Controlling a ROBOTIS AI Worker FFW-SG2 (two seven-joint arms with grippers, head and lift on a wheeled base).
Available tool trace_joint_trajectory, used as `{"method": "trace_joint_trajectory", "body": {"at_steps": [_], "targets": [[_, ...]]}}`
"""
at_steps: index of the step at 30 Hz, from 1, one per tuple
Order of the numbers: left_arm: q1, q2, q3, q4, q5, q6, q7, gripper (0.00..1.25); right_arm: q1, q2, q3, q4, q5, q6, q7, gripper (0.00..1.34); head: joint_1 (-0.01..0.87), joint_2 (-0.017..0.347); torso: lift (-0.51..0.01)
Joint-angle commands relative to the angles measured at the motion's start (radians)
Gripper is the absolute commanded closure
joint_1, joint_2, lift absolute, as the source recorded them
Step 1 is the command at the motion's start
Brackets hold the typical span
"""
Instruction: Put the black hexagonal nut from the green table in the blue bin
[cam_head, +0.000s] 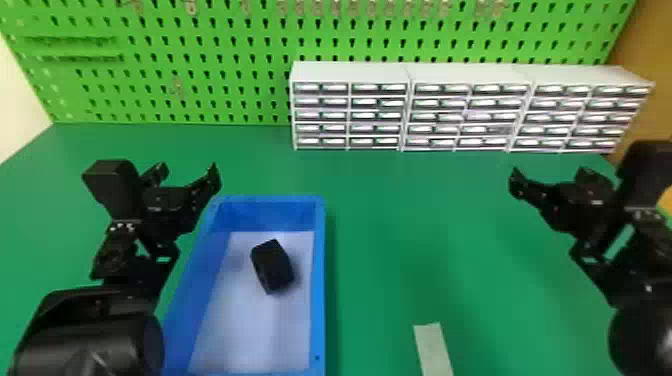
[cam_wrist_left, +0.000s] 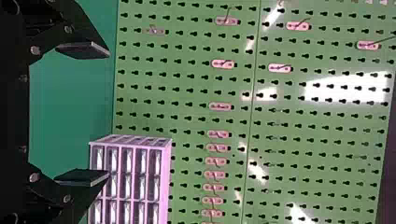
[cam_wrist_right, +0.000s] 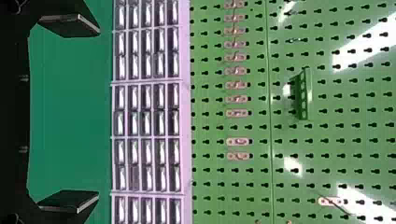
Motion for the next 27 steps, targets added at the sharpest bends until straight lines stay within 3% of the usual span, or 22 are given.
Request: {"method": "trace_joint_trajectory", "body": {"at_steps": [1, 8, 27], "targets": [[-0.001, -0.003, 0.001, 0.000, 0.000, 0.000, 0.000, 0.35, 0.040, 0.007, -0.007, 0.000, 0.014, -0.041, 0.000, 0.08, 0.686, 0.051, -0.097], [-0.001, -0.003, 0.003, 0.000, 0.000, 0.000, 0.000, 0.35, 0.086, 0.012, -0.002, -0.014, 0.069, -0.084, 0.000, 0.08, 0.686, 0.051, -0.097], [0.000, -0.003, 0.006, 0.000, 0.005, 0.000, 0.000, 0.36, 0.159, 0.036, 0.010, -0.037, 0.101, -0.135, -0.001, 0.09, 0.686, 0.051, -0.097]]}}
